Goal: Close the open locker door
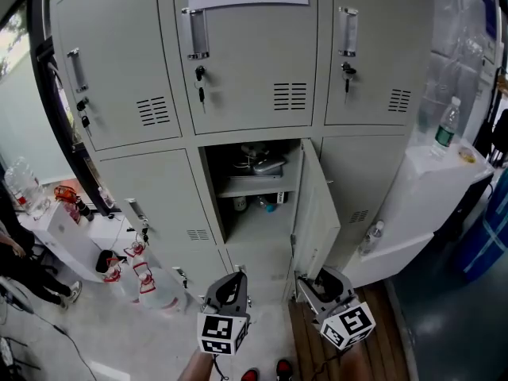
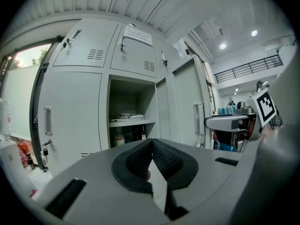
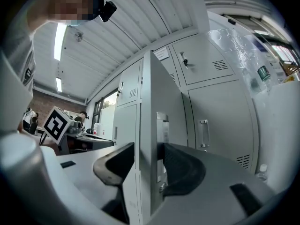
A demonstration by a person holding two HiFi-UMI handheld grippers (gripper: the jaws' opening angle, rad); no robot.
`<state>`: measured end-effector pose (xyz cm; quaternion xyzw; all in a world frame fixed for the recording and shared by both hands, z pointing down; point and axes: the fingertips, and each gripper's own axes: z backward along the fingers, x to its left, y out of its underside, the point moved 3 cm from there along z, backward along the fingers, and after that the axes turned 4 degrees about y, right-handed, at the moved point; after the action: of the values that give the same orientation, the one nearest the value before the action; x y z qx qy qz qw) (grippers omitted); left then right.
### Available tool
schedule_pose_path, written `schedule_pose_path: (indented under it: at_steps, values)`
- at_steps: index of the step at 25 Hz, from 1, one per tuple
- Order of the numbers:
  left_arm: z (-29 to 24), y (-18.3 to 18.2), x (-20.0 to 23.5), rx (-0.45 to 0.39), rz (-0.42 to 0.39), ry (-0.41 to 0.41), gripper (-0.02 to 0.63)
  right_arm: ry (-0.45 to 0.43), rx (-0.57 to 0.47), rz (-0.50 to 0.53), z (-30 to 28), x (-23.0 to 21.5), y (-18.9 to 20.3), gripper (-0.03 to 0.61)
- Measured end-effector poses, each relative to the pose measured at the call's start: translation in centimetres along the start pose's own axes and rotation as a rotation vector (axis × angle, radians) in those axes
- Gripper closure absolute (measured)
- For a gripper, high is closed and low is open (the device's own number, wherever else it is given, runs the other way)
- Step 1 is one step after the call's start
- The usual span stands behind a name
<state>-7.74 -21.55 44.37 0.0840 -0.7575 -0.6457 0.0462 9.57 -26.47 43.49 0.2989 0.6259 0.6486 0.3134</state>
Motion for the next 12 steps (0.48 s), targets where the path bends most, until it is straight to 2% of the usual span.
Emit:
schedule_pose_path:
  at_steps: [8, 12]
  values:
    - [0.8, 0.0, 1.6, 0.004, 0.001, -0.044, 0.592, -0.082, 0.006, 0.022, -2.2, 2.6, 0.1, 0.426]
    - [1.4, 0.1, 3.2, 0.002, 0.006, -0.081, 0.592, -0.124, 0.007, 0.017, -3.7, 4.0, 0.2, 0.431]
